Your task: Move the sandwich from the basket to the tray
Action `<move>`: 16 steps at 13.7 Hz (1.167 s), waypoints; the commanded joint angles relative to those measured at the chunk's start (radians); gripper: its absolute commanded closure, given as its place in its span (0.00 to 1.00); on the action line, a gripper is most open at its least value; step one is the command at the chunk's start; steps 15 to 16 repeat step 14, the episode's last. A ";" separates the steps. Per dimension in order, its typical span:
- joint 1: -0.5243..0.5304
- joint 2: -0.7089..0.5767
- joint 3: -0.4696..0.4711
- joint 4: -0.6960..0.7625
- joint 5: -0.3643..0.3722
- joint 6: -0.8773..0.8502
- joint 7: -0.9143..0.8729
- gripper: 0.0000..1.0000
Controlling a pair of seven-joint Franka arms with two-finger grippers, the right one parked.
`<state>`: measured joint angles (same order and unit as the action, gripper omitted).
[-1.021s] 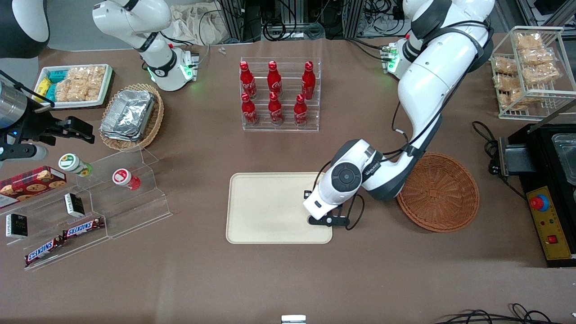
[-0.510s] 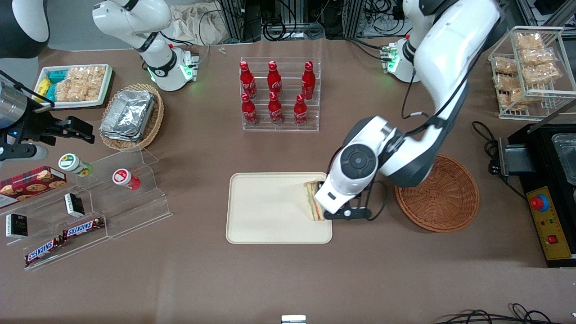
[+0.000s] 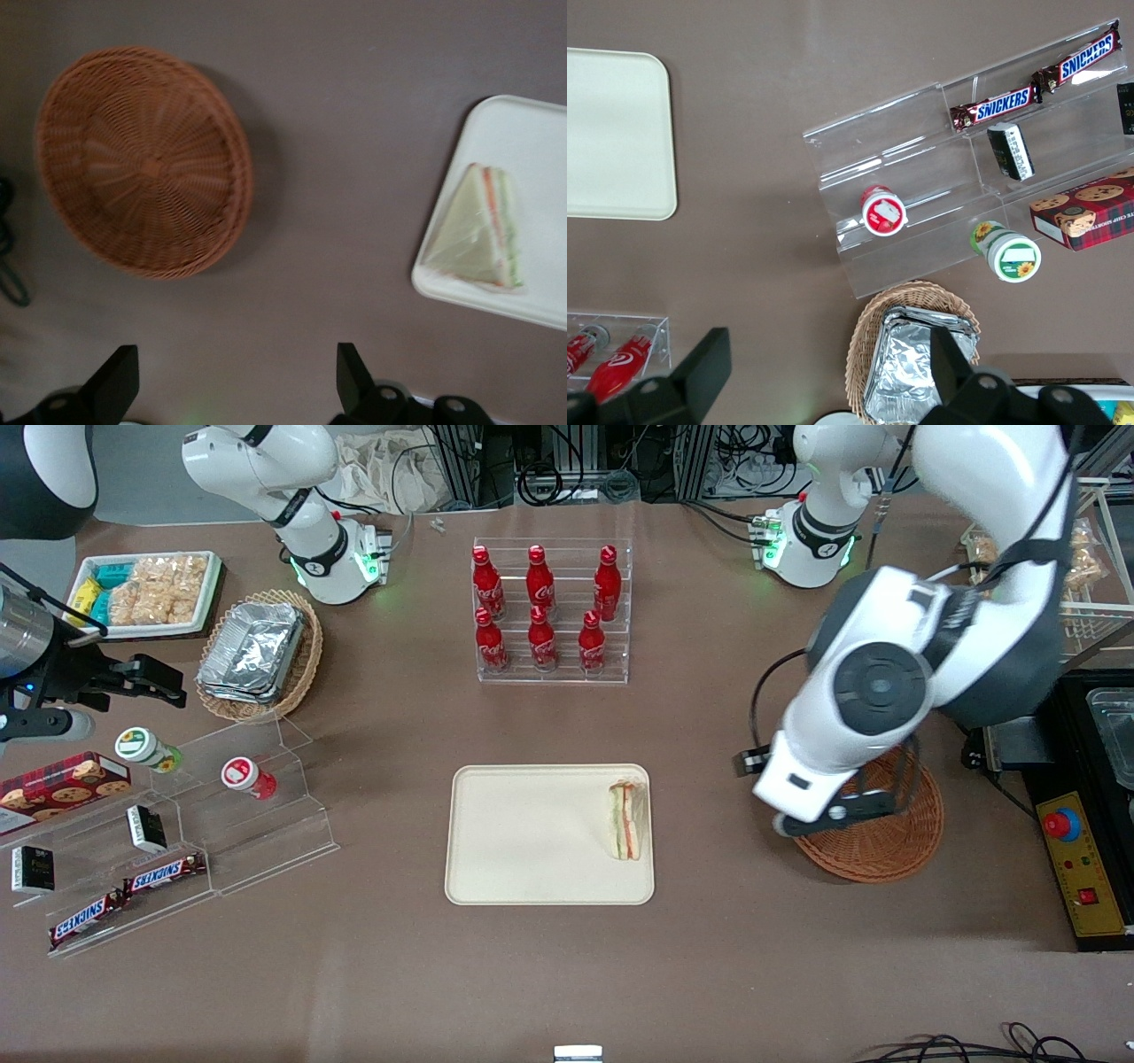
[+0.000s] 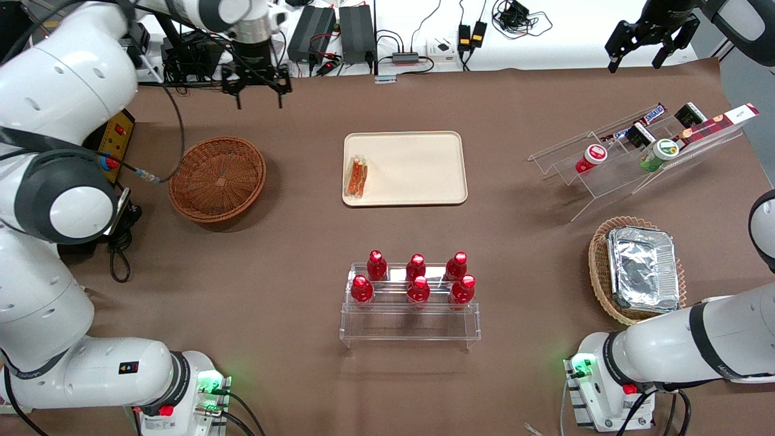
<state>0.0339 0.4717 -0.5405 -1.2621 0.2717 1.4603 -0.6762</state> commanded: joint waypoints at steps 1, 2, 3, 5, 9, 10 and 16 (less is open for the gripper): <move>0.075 -0.086 0.000 -0.031 -0.023 -0.032 0.150 0.00; 0.087 -0.097 0.001 -0.033 -0.023 -0.040 0.176 0.00; 0.087 -0.105 0.002 -0.033 -0.022 -0.046 0.181 0.00; 0.122 -0.114 0.002 -0.051 -0.013 -0.044 0.182 0.00; 0.127 -0.178 0.145 -0.066 -0.066 -0.078 0.407 0.00; 0.074 -0.212 0.272 -0.069 -0.144 -0.078 0.502 0.00; -0.023 -0.251 0.501 -0.108 -0.244 -0.063 0.649 0.00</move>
